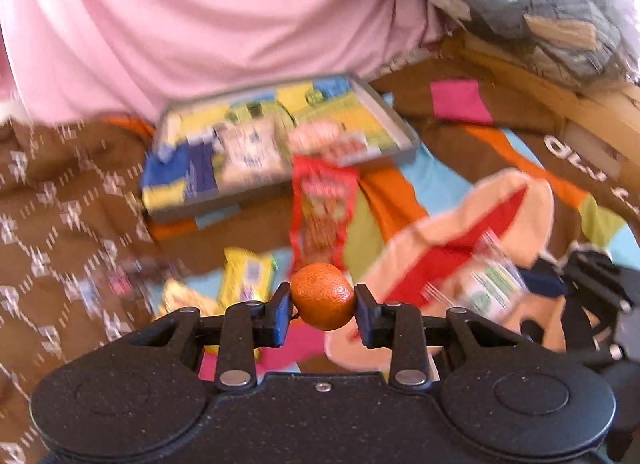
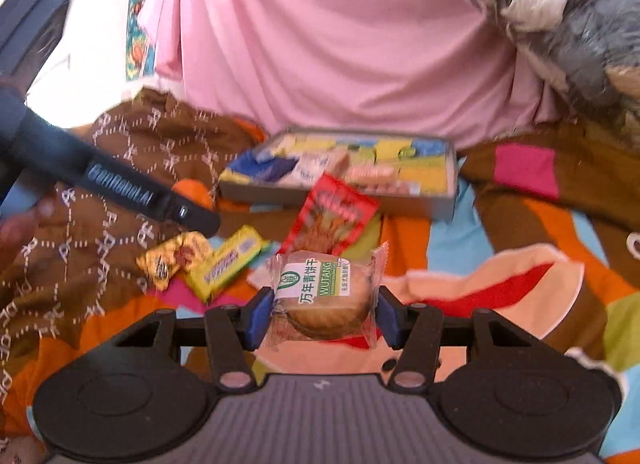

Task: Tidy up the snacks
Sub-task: 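Carry the mandarin and biscuit over the tray and open both tools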

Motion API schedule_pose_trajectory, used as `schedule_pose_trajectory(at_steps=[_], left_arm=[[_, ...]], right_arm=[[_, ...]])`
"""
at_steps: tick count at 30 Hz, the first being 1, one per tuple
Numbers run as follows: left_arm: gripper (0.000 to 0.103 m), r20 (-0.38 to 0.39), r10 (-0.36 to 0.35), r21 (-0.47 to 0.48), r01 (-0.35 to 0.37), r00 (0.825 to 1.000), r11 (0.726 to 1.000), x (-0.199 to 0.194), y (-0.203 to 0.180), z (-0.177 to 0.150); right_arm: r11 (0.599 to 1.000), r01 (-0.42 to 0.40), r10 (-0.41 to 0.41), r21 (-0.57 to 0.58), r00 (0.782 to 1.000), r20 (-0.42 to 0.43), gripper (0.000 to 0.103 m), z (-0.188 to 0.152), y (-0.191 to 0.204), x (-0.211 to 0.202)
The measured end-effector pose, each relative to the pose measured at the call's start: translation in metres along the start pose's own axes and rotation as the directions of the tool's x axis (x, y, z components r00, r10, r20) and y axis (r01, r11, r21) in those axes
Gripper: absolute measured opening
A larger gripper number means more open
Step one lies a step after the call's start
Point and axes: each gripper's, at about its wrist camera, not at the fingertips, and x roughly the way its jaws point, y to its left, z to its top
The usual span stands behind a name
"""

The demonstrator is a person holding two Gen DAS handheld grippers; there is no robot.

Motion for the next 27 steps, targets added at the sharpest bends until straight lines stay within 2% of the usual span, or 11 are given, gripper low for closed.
schedule_pose_trajectory(at_steps=[5, 9, 14, 17, 21, 27], left_arm=[[0.035, 0.032, 0.057, 0.0, -0.057, 0.998, 0.998, 0.001, 0.0, 0.043], [0.035, 0.065, 0.062, -0.02, -0.061, 0.996, 0.998, 0.008, 0.003, 0.07], [0.035, 0.043, 0.034, -0.139, -0.028, 0.998, 0.99, 0.031, 0.017, 0.086], [0.035, 0.046, 0.039, -0.176, -0.03, 0.998, 0.984, 0.049, 0.025, 0.093], [0.035, 0.05, 0.043, -0.134, -0.036, 0.998, 0.99, 0.075, 0.031, 0.108], [0.035, 0.082, 0.004, -0.089, 0.004, 0.997, 0.996, 0.123, 0.04, 0.148]], right_arm=[[1.0, 0.002, -0.002, -0.009, 0.999, 0.044, 0.059, 0.014, -0.009, 0.003], [1.0, -0.016, 0.017, -0.022, 0.997, 0.075, 0.059, 0.03, -0.018, 0.014], [1.0, -0.017, 0.019, -0.019, 0.994, 0.105, 0.059, 0.05, -0.04, 0.033], [0.999, 0.015, -0.011, -0.033, 0.994, 0.112, 0.059, 0.059, -0.057, 0.05], [0.999, 0.035, -0.034, -0.006, 0.993, 0.112, 0.059, 0.067, -0.079, 0.08], [0.999, 0.04, -0.04, 0.0, 0.992, 0.116, 0.059, 0.084, -0.099, 0.139]])
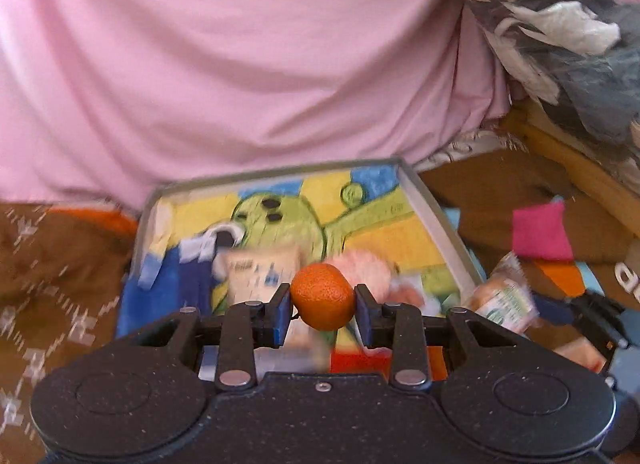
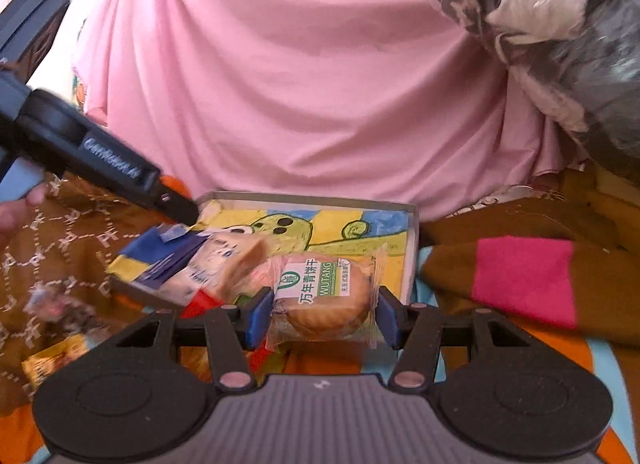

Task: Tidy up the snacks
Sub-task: 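Carry the mandarin and biscuit over the tray and open both tools, then withdraw both open tools from the tray back toward the snack pile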

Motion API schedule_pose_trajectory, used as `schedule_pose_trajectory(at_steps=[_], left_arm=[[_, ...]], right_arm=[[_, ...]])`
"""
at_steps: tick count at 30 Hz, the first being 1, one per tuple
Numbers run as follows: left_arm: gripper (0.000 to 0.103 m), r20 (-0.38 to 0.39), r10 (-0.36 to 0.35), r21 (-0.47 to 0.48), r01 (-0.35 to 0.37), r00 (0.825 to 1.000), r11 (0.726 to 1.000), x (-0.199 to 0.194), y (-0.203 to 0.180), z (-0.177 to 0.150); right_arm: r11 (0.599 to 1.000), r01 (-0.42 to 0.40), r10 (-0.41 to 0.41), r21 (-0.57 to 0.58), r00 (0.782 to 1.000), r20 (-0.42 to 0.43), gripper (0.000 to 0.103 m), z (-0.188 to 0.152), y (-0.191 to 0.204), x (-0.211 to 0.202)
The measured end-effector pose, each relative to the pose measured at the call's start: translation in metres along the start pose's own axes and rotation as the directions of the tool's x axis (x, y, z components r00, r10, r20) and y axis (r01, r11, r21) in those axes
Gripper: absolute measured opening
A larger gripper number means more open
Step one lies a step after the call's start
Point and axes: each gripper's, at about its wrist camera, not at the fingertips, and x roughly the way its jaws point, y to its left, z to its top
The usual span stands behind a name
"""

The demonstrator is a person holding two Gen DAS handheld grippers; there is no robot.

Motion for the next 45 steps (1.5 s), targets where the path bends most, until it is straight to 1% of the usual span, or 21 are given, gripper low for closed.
schedule_pose_trajectory(at_steps=[3, 5, 7, 11, 15, 21, 24, 26, 27, 29, 31, 33, 34, 35, 37, 38, 42, 45], left_arm=[[0.035, 0.055, -0.042, -0.006, 0.042, 0.998, 0.999, 0.032, 0.001, 0.011], [0.035, 0.089, -0.055, 0.016, 0.053, 0.995, 0.998, 0.052, -0.002, 0.011], [0.035, 0.097, -0.069, 0.041, 0.066, 0.993, 0.997, 0.073, -0.005, 0.009], [0.035, 0.126, -0.091, 0.07, 0.082, 0.988, 0.994, 0.098, -0.011, 0.009], [0.035, 0.118, -0.1, 0.07, 0.093, 0.988, 0.993, 0.12, -0.017, 0.008], [0.035, 0.088, -0.124, 0.017, 0.123, 0.988, 0.992, 0.146, -0.015, 0.004], [0.036, 0.085, -0.133, -0.018, 0.135, 0.988, 0.991, 0.151, -0.01, 0.002], [0.036, 0.085, -0.138, -0.024, 0.14, 0.987, 0.99, 0.151, -0.009, 0.002], [0.038, 0.087, -0.14, -0.029, 0.143, 0.986, 0.989, 0.15, -0.008, 0.002], [0.048, 0.082, -0.144, -0.046, 0.148, 0.986, 0.988, 0.15, -0.006, 0.003], [0.054, 0.079, -0.145, -0.082, 0.151, 0.986, 0.985, 0.149, -0.003, 0.003], [0.061, 0.088, -0.142, -0.121, 0.152, 0.986, 0.981, 0.145, 0.0, 0.003], [0.066, 0.093, -0.136, -0.135, 0.148, 0.986, 0.98, 0.142, 0.001, 0.004], [0.07, 0.102, -0.132, -0.142, 0.146, 0.986, 0.979, 0.138, 0.0, 0.004], [0.077, 0.122, -0.128, -0.135, 0.145, 0.984, 0.98, 0.13, -0.003, 0.005], [0.08, 0.134, -0.128, -0.129, 0.145, 0.983, 0.981, 0.125, -0.005, 0.006], [0.083, 0.17, -0.118, -0.144, 0.143, 0.978, 0.979, 0.104, -0.006, 0.012], [0.089, 0.198, -0.091, -0.173, 0.126, 0.976, 0.977, 0.084, -0.003, 0.017]], right_arm=[[1.0, 0.005, -0.005, 0.014, 1.0, 0.001, 0.059, 0.001, -0.004, 0.022], [0.999, 0.015, -0.015, 0.042, 1.0, 0.009, 0.059, 0.001, -0.005, 0.032], [0.997, 0.03, -0.031, 0.068, 0.999, 0.013, 0.059, -0.001, -0.006, 0.04], [0.992, 0.075, -0.075, 0.097, 0.997, -0.01, 0.059, -0.005, -0.01, 0.053], [0.99, 0.103, -0.099, 0.1, 0.994, -0.039, 0.06, -0.009, -0.015, 0.064], [0.99, 0.119, -0.116, 0.07, 0.992, -0.041, 0.06, -0.011, -0.012, 0.069], [0.99, 0.121, -0.118, 0.068, 0.992, -0.044, 0.061, -0.01, -0.011, 0.071], [0.991, 0.124, -0.122, 0.056, 0.992, -0.043, 0.062, -0.01, -0.01, 0.073], [0.991, 0.125, -0.123, 0.053, 0.992, -0.04, 0.064, -0.01, -0.008, 0.072], [0.99, 0.136, -0.135, 0.035, 0.99, -0.03, 0.066, -0.011, -0.005, 0.071], [0.99, 0.142, -0.142, 0.013, 0.99, -0.023, 0.072, -0.012, -0.001, 0.07], [0.99, 0.141, -0.141, -0.006, 0.99, -0.012, 0.081, -0.013, 0.003, 0.067], [0.99, 0.144, -0.144, -0.013, 0.99, -0.007, 0.083, -0.012, 0.005, 0.065], [0.989, 0.15, -0.15, -0.014, 0.989, -0.004, 0.086, -0.012, 0.006, 0.062], [0.989, 0.149, -0.149, 0.002, 0.989, -0.003, 0.088, -0.009, 0.007, 0.058], [0.989, 0.149, -0.149, 0.009, 0.989, -0.002, 0.09, -0.007, 0.007, 0.056], [0.986, 0.166, -0.167, 0.009, 0.985, 0.033, 0.099, 0.002, 0.01, 0.042], [0.984, 0.179, -0.179, 0.009, 0.982, 0.055, 0.103, 0.011, 0.013, 0.029]])
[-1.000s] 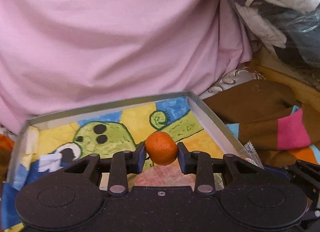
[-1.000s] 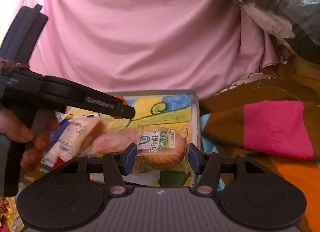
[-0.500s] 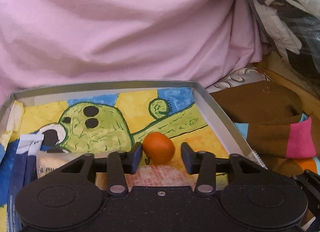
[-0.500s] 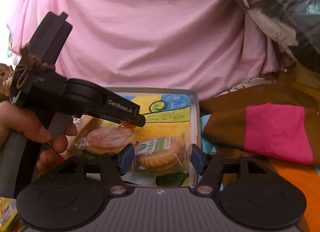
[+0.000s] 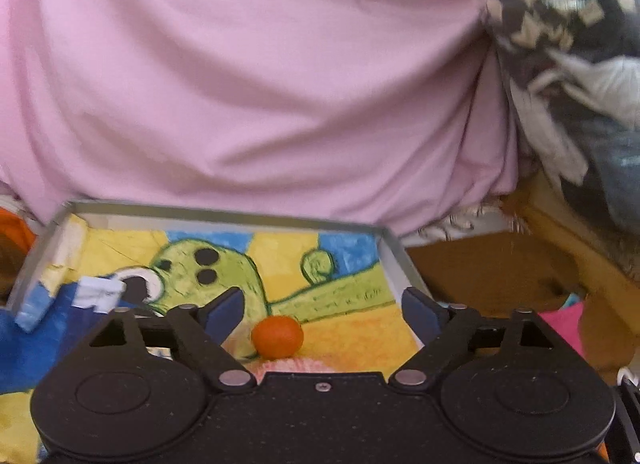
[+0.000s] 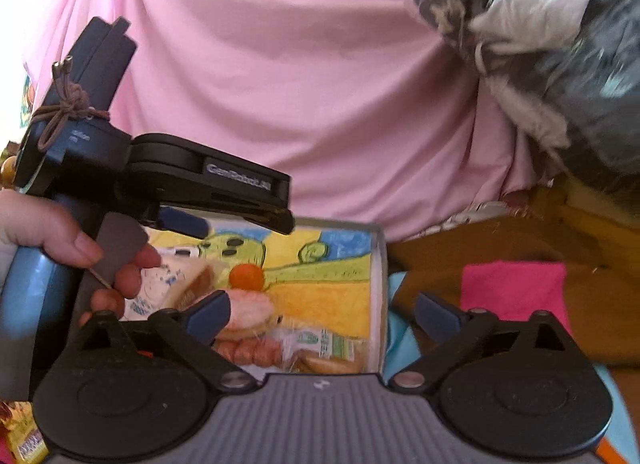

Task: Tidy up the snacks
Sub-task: 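Withdraw both open tools from the tray back toward the snack pile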

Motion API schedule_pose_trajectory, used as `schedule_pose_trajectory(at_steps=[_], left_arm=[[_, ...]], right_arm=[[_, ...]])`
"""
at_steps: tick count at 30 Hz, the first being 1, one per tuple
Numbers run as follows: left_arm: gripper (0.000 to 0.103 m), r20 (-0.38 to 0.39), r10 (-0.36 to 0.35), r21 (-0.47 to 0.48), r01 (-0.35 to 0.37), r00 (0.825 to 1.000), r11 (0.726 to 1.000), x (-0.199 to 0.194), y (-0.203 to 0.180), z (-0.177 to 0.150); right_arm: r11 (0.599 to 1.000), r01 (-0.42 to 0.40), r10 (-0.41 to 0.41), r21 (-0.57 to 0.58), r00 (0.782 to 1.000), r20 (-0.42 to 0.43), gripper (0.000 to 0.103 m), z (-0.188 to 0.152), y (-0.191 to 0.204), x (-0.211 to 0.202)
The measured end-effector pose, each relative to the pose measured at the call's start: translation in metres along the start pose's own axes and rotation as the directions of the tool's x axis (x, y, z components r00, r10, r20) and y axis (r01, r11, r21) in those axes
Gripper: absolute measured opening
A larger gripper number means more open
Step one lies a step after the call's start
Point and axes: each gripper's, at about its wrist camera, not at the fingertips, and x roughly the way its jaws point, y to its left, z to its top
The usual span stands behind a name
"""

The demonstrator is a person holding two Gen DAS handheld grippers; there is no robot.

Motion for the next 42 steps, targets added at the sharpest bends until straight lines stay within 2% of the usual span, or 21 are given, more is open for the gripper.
schedule_pose_trajectory(at_steps=[4, 9, 14, 20, 24, 28, 35, 39, 42], left_arm=[[0.092, 0.068, 0.065, -0.046, -0.062, 0.996, 0.997, -0.033, 0.003, 0.007], [0.096, 0.133, 0.141, -0.062, -0.134, 0.981, 0.989, -0.083, 0.01, 0.01], [0.098, 0.15, 0.156, -0.104, -0.142, 0.976, 0.984, -0.128, 0.018, 0.01], [0.101, 0.197, 0.186, -0.111, -0.166, 0.963, 0.98, -0.182, 0.016, -0.003], [0.101, 0.202, 0.2, -0.124, -0.178, 0.959, 0.976, -0.212, 0.017, -0.018], [0.102, 0.204, 0.2, -0.099, -0.184, 0.958, 0.978, -0.237, 0.016, -0.031], [0.102, 0.205, 0.193, -0.137, -0.167, 0.96, 0.976, -0.275, 0.018, -0.068], [0.102, 0.161, 0.2, -0.083, -0.188, 0.966, 0.979, -0.291, 0.015, -0.093], [0.102, 0.136, 0.224, -0.066, -0.217, 0.965, 0.974, -0.304, 0.018, -0.117]], right_arm=[[1.0, 0.009, -0.009, -0.008, 1.0, 0.019, 0.103, 0.014, 0.002, -0.02], [1.0, 0.018, -0.017, -0.012, 0.999, 0.04, 0.103, 0.027, 0.006, -0.048], [1.0, 0.028, -0.029, 0.006, 0.997, 0.073, 0.103, 0.038, 0.013, -0.08], [0.999, 0.034, -0.037, 0.023, 0.995, 0.096, 0.103, 0.045, 0.024, -0.121], [0.999, 0.035, -0.035, 0.01, 0.995, 0.096, 0.103, 0.042, 0.033, -0.144], [0.999, 0.029, -0.03, 0.013, 0.996, 0.089, 0.103, 0.035, 0.042, -0.168], [0.997, 0.009, -0.014, 0.073, 0.998, 0.064, 0.103, 0.011, 0.06, -0.204], [0.997, -0.004, 0.002, 0.079, 1.0, 0.026, 0.103, -0.006, 0.065, -0.217], [0.997, -0.014, 0.014, 0.08, 1.0, 0.0, 0.103, -0.018, 0.067, -0.223]])
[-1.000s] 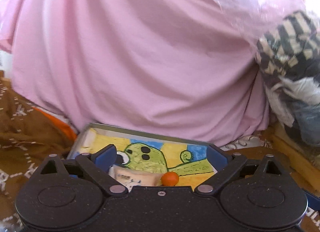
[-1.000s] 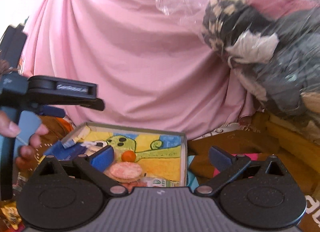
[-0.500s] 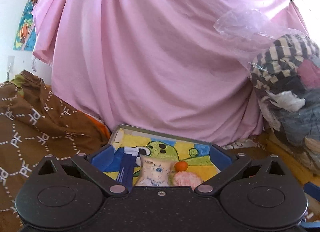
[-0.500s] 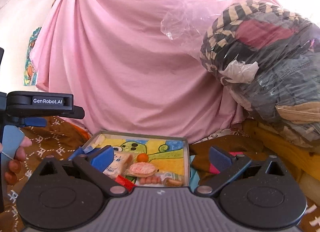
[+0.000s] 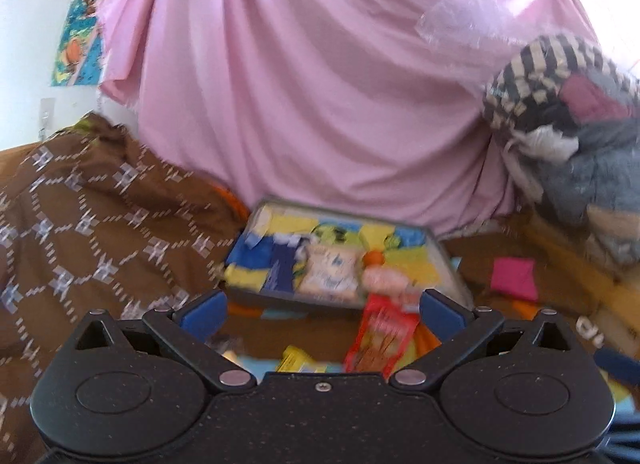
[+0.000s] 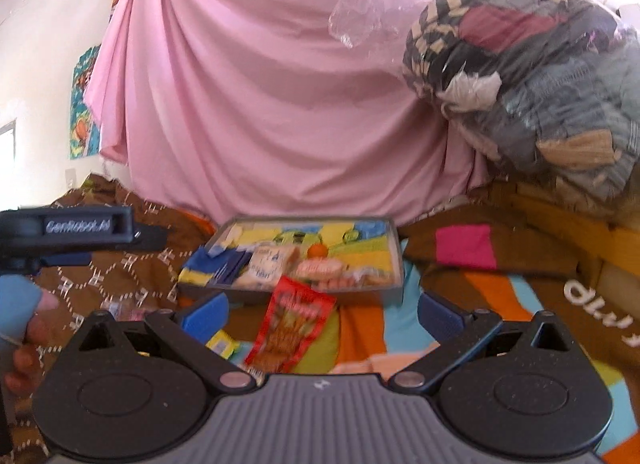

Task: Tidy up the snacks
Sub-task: 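Withdraw both open tools from the tray back toward the snack pile, then move the right tool toward the red spicy-strip pack while the left tool nears the yellow bar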

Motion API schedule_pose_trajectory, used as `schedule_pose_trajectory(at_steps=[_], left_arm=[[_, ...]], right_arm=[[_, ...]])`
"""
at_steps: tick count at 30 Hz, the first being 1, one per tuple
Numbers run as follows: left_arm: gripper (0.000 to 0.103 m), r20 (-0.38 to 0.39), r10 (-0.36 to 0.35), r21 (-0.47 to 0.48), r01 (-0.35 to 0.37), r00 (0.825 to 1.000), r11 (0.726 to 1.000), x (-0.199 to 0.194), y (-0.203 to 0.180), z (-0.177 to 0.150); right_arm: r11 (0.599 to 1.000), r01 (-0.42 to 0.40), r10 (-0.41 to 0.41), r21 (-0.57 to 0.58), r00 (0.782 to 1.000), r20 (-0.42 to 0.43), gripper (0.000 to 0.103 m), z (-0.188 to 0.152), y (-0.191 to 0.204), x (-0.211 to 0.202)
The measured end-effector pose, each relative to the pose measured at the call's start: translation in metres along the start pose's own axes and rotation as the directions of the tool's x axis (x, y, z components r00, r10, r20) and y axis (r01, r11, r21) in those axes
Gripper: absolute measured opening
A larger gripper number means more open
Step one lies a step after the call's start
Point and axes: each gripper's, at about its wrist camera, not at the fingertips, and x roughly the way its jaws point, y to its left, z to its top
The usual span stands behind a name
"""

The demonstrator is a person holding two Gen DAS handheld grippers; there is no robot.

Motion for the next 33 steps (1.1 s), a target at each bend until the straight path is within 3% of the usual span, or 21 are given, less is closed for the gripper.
schedule_pose_trajectory(at_steps=[11, 17, 26, 29, 33], left_arm=[[0.102, -0.102, 0.094, 0.067, -0.087, 0.99, 0.994, -0.024, 0.028, -0.063], [0.102, -0.22, 0.127, 0.112, -0.105, 0.967, 0.988, -0.014, 0.035, -0.084], [0.101, -0.327, 0.142, 0.142, -0.1, 0.934, 0.985, -0.005, 0.04, -0.104], [0.1, -0.382, 0.122, 0.142, -0.072, 0.916, 0.987, 0.0, 0.045, -0.107], [0.1, -0.406, 0.145, 0.138, -0.096, 0.903, 0.986, 0.002, 0.052, -0.107]], right_arm=[[1.0, -0.011, 0.012, 0.028, 0.997, -0.073, 0.103, -0.032, -0.005, -0.002], [0.999, -0.02, 0.027, 0.044, 0.988, -0.152, 0.103, -0.052, -0.003, 0.009], [0.998, -0.062, 0.064, 0.018, 0.966, -0.252, 0.103, -0.07, 0.006, 0.019], [0.996, -0.087, 0.092, 0.031, 0.955, -0.283, 0.103, -0.073, 0.005, 0.019], [0.994, -0.097, 0.107, 0.046, 0.944, -0.311, 0.103, -0.076, 0.005, 0.019]])
